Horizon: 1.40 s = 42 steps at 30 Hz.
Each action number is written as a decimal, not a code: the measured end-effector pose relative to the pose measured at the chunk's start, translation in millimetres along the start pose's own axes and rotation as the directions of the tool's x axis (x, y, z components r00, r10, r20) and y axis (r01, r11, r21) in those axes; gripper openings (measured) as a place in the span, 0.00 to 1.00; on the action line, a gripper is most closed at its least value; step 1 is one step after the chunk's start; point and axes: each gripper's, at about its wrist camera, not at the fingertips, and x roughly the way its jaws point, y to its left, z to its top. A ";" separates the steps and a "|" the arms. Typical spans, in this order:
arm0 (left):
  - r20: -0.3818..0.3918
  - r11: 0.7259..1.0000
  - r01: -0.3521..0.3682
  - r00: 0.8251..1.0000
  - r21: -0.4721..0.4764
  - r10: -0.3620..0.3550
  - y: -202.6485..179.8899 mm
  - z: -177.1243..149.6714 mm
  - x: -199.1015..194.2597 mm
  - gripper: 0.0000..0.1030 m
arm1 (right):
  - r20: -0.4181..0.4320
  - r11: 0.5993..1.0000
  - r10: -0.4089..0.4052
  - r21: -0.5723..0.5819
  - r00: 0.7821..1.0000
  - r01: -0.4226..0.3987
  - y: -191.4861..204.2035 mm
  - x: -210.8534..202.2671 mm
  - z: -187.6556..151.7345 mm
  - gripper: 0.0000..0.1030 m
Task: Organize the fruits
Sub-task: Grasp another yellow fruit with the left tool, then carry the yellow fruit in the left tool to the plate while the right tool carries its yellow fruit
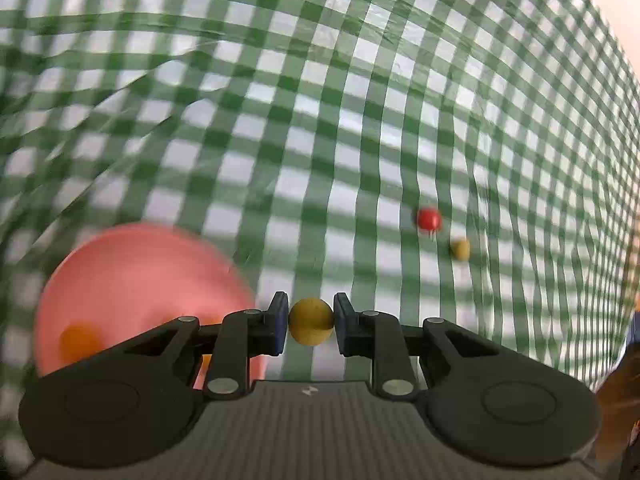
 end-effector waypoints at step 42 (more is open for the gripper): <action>0.228 0.989 -0.098 0.966 -0.111 0.122 96.8 -203.0 -225.7 0.26 | 0.074 0.954 0.179 -0.256 0.981 -0.155 156.0 -166.7 -73.7 0.33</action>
